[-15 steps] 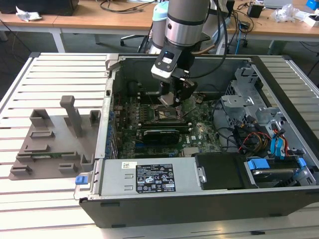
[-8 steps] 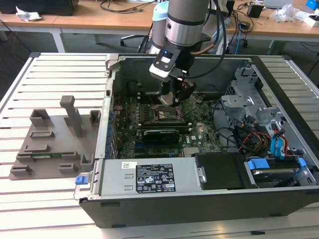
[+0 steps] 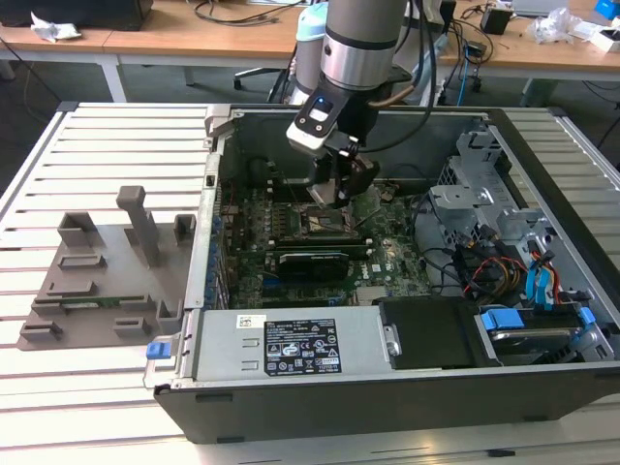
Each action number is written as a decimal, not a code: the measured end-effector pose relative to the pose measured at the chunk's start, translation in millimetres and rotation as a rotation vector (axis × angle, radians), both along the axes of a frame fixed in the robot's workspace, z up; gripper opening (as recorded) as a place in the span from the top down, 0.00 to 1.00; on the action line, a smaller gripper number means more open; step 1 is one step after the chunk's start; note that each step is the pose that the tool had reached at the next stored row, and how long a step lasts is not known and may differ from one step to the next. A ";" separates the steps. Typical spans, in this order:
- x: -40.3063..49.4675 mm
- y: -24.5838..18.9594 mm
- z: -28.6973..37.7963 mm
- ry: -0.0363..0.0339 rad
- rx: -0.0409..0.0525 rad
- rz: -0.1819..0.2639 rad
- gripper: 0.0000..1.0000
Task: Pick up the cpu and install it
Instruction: 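Place the cpu into insertion slot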
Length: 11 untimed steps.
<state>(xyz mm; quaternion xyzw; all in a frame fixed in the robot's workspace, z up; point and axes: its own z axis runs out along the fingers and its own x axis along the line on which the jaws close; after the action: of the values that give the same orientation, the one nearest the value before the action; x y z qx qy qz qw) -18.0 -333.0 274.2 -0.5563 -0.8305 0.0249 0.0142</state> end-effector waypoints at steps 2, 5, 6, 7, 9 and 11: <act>0.0 0.0 0.0 0.0000 0.0000 -0.011 0.45; 0.0 0.0 0.0 0.0000 0.0000 -0.030 0.45; 0.0 0.0 0.0 0.0000 0.0000 -0.039 0.45; 0.0 0.0 0.0 0.0001 -0.0001 -0.047 0.45; 0.0 0.0 0.0 0.0000 -0.0001 -0.064 0.45; 0.0 0.0 0.0 0.0000 0.0000 -0.075 0.45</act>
<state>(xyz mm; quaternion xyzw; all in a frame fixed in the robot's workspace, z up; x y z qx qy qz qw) -18.0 -332.9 274.2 -0.5870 -0.8090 0.0244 0.0151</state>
